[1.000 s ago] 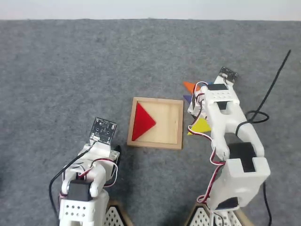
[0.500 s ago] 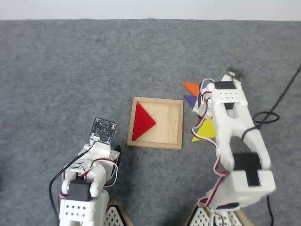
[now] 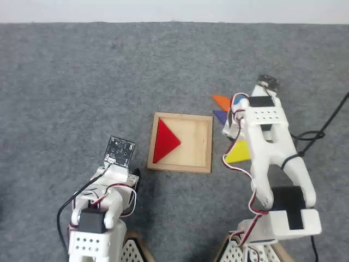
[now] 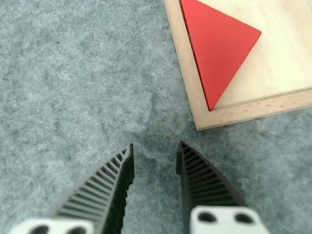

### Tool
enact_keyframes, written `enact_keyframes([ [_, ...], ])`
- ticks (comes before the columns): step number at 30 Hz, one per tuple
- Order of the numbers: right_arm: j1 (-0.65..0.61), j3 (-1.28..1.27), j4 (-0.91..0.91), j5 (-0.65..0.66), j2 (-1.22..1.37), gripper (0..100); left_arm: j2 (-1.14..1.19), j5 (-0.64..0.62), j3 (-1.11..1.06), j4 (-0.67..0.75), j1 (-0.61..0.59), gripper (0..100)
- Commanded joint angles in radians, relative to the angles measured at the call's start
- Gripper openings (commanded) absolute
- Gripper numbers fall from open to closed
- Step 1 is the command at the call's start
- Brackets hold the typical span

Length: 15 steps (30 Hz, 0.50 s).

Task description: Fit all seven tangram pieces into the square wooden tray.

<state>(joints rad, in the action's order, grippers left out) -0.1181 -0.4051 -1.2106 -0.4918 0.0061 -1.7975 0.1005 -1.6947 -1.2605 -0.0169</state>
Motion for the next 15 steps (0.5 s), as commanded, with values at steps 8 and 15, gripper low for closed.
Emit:
enact_keyframes([
  [8,0.022,-0.087,0.148,0.020,-0.062,26.4,-0.020,-0.008,0.010,-0.003,-0.005,14],
  [15,0.022,-0.097,0.197,0.021,-0.033,26.2,-0.020,-0.008,0.010,-0.003,-0.005,14],
])
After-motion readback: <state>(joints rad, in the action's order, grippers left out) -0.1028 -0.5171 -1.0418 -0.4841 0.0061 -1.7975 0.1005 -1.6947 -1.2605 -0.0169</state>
